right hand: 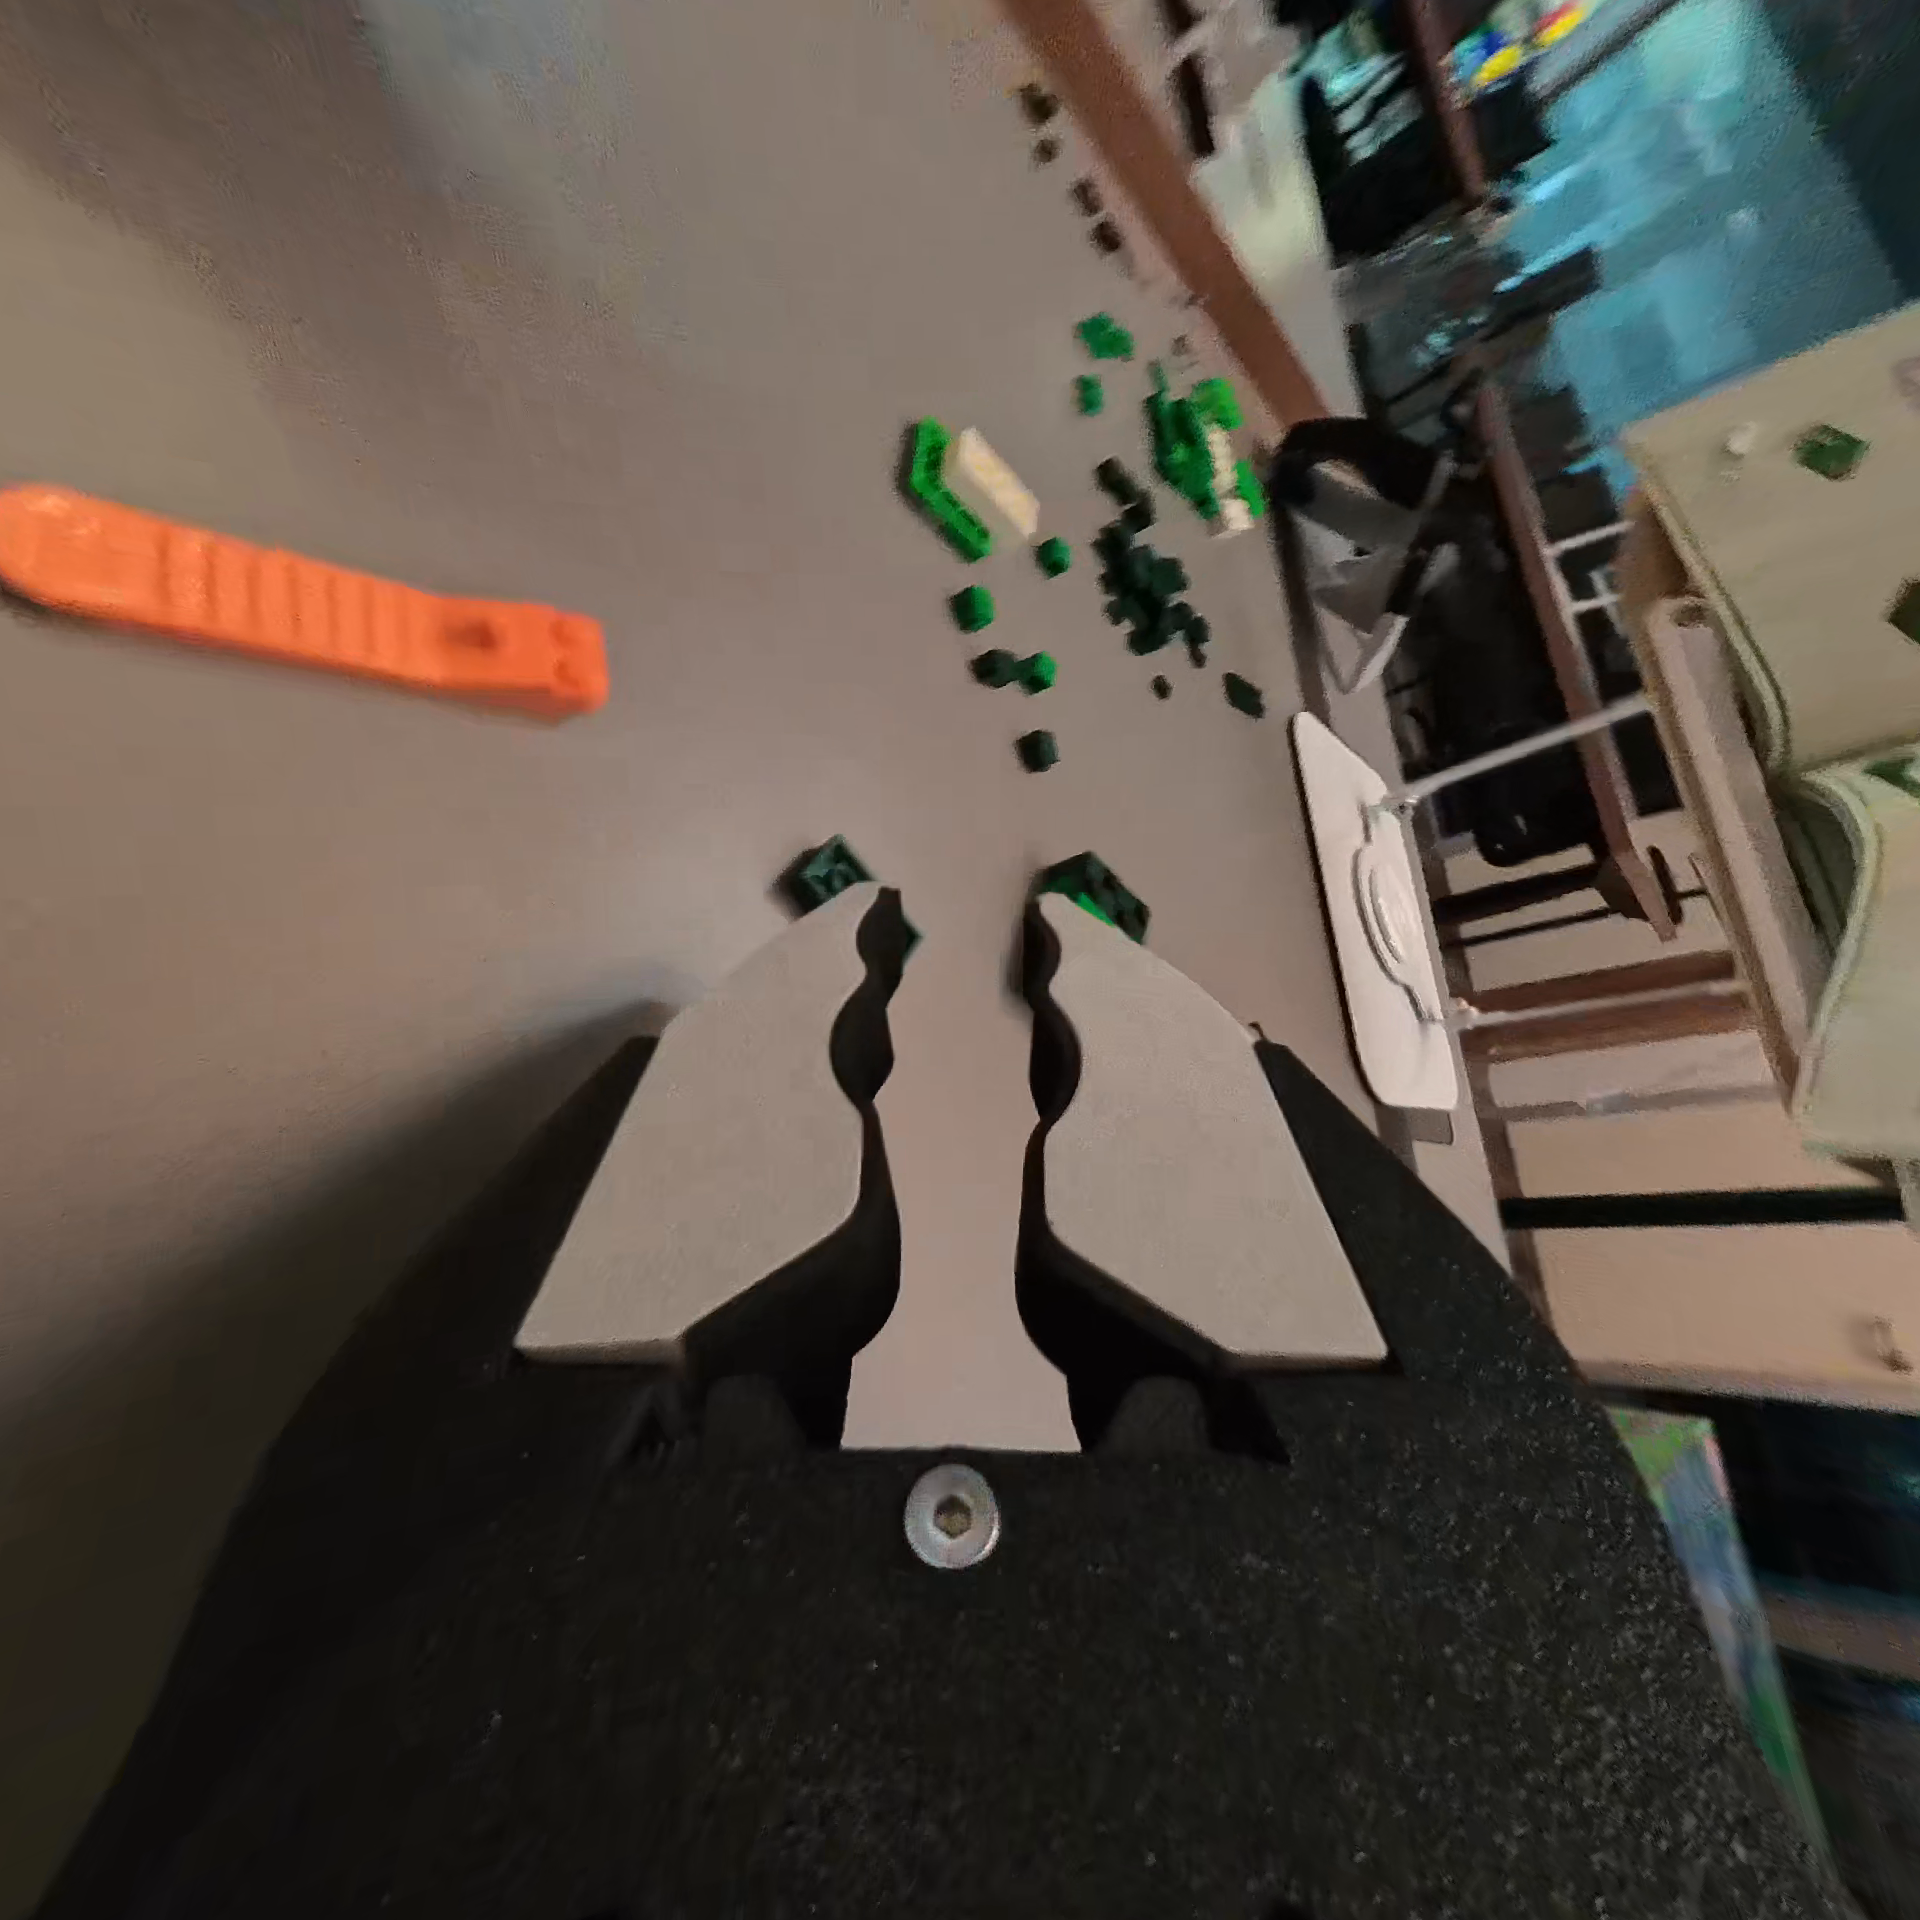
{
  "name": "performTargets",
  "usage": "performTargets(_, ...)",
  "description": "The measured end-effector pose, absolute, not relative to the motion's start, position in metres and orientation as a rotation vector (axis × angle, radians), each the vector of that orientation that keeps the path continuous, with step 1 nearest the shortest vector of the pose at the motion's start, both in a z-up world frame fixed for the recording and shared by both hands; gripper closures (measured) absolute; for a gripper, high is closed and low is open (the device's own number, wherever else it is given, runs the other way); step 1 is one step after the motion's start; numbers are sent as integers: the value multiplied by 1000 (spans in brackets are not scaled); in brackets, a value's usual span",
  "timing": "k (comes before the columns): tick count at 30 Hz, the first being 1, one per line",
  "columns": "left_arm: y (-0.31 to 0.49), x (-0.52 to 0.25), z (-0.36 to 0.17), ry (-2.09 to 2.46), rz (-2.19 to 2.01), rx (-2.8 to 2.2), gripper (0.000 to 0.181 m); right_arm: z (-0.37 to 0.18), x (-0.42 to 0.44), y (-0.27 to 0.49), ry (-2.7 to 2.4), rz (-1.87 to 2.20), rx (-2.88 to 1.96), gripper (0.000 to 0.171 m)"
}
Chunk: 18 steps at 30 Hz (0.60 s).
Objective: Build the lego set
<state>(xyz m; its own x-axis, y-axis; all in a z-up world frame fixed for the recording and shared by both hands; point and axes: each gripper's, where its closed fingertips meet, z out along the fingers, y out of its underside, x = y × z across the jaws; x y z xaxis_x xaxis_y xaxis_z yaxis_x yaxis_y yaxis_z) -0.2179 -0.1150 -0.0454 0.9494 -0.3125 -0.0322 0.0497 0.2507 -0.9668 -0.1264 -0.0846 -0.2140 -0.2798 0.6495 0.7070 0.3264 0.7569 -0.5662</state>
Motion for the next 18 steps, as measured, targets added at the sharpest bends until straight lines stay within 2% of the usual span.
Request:
performTargets(4,-140,-217,24,126,-161,-1179,91,-205,-135,-69,-1698,473,-855,150)
performTargets(8,-139,-225,50,60,-114,-1195,88,-187,-138,-62,-1512,601,-930,151)
performTargets(12,-129,-234,35,4,-122,-1242,88,-180,-136,-55,-1416,647,-964,152)
performTargets(18,-113,-258,-21,-112,-29,-1384,78,-173,-131,-39,-1292,697,-1045,148)
